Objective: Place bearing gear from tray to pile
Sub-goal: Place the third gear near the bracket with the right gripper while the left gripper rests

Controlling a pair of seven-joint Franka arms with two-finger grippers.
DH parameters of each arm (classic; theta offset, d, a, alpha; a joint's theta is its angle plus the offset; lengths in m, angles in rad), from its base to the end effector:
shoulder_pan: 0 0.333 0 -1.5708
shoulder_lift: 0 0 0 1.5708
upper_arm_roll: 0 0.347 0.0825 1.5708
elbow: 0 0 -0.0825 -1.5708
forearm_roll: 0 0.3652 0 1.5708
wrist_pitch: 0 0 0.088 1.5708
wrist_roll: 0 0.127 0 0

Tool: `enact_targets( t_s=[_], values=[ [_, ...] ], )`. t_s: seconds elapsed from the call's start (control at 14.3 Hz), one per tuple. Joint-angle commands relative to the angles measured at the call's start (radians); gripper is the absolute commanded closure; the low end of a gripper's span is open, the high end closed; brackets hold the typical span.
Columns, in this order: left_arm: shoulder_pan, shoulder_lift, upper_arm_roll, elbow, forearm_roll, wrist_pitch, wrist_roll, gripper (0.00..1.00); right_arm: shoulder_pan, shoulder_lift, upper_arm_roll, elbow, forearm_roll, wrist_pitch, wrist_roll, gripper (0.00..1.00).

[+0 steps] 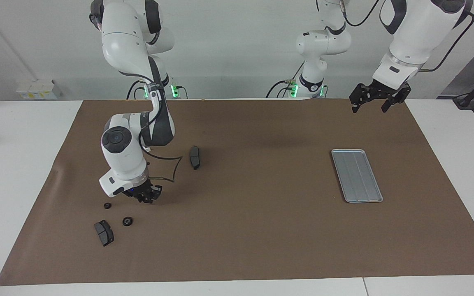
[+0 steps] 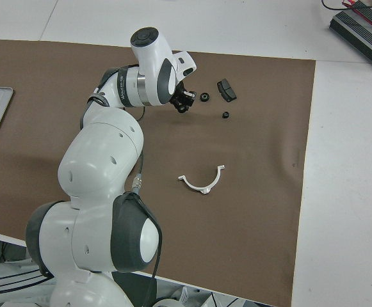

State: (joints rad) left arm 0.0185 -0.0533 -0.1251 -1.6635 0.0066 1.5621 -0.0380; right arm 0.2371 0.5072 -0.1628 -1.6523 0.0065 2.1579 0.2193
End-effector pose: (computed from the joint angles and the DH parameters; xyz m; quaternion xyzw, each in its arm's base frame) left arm 0.5110 -0.0557 0.6207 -0.9991 0.0342 0.0237 0.0084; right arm 0.6749 0.0648 0.3387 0.9973 -0.0640 0.0078 0.0359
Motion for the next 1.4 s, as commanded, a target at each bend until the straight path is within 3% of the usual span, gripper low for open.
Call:
enact_targets(
  t_s=[0.0, 0.14, 0.28, 0.56, 1.33],
  values=[
    [0.020, -0.034, -0.001, -0.036, -0.010, 0.004, 0.006, 0.00, -0.021, -0.042, 0.016, -0.059, 0.001, 0.005, -0.009, 0.62],
    [0.024, -0.034, -0.001, -0.036, -0.010, 0.004, 0.006, 0.00, -0.021, -0.052, 0.014, -0.072, 0.000, 0.003, -0.008, 0.27],
    [0.026, -0.034, -0.001, -0.036, -0.010, 0.004, 0.006, 0.00, -0.022, -0.079, 0.014, -0.072, 0.000, -0.006, -0.001, 0.10],
    [0.026, -0.034, -0.001, -0.036, -0.010, 0.004, 0.006, 0.00, -0.051, -0.169, 0.014, -0.063, 0.000, -0.085, -0.006, 0.01],
    [0.026, -0.034, -0.001, -0.036, -0.010, 0.004, 0.006, 0.00, -0.137, -0.420, 0.019, -0.009, 0.017, -0.377, -0.155, 0.00]
  ],
)
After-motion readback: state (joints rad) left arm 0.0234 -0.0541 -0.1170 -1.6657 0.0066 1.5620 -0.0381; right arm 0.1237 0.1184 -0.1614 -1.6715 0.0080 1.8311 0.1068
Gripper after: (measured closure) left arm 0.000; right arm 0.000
